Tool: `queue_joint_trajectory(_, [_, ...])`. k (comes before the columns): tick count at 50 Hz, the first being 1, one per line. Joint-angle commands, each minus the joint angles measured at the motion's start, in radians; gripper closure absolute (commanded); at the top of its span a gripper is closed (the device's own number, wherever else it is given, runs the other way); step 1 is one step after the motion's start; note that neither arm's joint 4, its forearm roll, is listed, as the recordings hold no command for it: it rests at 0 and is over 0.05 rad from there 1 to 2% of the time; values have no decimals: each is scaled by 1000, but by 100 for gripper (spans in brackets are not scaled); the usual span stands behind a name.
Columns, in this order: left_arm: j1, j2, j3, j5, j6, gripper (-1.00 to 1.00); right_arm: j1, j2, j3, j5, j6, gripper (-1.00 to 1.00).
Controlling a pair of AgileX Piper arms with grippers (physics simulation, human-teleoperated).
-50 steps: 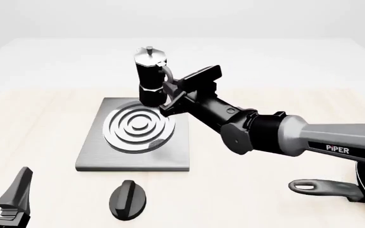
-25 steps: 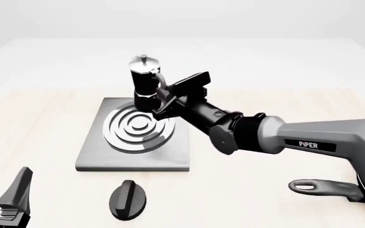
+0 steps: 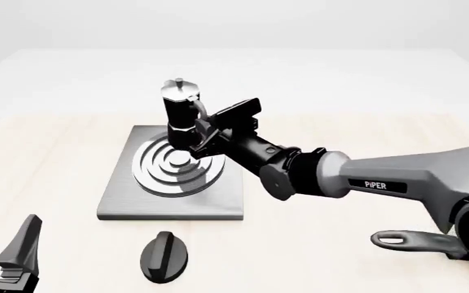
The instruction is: Put the moka pot on the stove.
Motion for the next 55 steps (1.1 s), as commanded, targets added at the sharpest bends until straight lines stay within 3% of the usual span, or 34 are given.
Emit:
queue_joint_trajectory(1, [0,0,0,0,0,-100,7,21,-29,-8,14,100])
queue_joint_trajectory(55, [0,0,0,0,0,-100,10,121,-77,-24,46,100])
